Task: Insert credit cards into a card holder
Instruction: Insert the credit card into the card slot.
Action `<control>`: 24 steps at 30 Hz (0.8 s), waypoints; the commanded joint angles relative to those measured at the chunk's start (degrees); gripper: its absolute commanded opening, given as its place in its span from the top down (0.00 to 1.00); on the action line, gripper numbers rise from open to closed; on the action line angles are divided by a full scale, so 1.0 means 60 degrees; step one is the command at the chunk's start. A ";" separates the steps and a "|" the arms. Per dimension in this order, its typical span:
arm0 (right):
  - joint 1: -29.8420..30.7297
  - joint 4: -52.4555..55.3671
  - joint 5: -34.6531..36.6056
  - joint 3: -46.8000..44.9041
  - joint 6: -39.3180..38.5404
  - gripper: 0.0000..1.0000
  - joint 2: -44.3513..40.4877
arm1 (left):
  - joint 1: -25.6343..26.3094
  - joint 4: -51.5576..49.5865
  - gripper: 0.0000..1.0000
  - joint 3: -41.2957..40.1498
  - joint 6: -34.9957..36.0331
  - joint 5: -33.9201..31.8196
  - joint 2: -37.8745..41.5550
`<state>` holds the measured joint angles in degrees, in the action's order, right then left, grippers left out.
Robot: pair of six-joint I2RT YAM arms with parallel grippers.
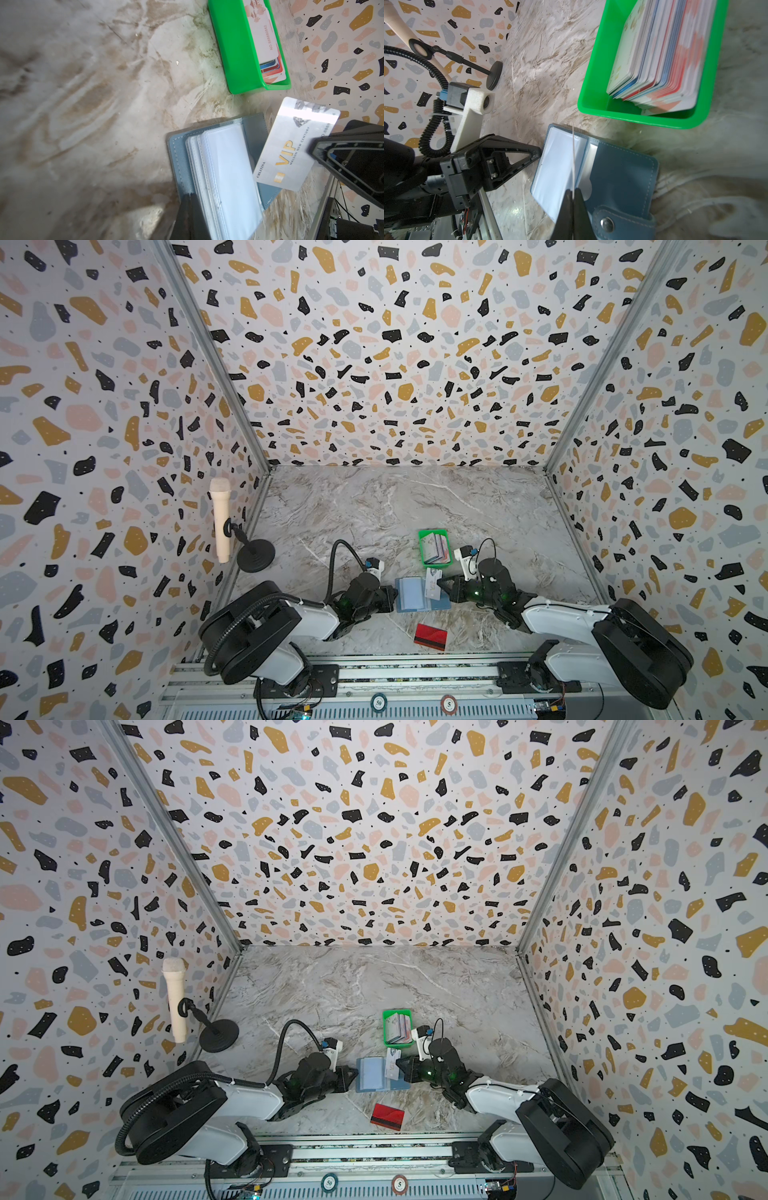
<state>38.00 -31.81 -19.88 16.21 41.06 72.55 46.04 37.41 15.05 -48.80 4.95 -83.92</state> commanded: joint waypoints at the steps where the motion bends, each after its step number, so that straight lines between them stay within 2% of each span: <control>1: 0.0105 -0.0279 -0.0071 0.0364 -0.0017 1.00 -0.0087 | 0.0044 0.0141 1.00 0.0202 0.0142 -0.0035 -0.0063; 12: 0.0285 -0.0422 -0.0098 0.0430 0.0233 1.00 0.0296 | 0.0039 0.0284 1.00 0.0165 0.0080 0.0109 -0.0134; 24: 0.0332 -0.0661 -0.0262 0.0189 0.1418 1.00 0.0723 | 0.0040 0.0414 1.00 0.0085 -0.0070 0.0211 -0.0096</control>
<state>39.57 -34.52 -20.29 17.15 47.33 76.31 46.04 37.93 15.05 -48.97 5.52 -84.29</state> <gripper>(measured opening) 0.046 0.046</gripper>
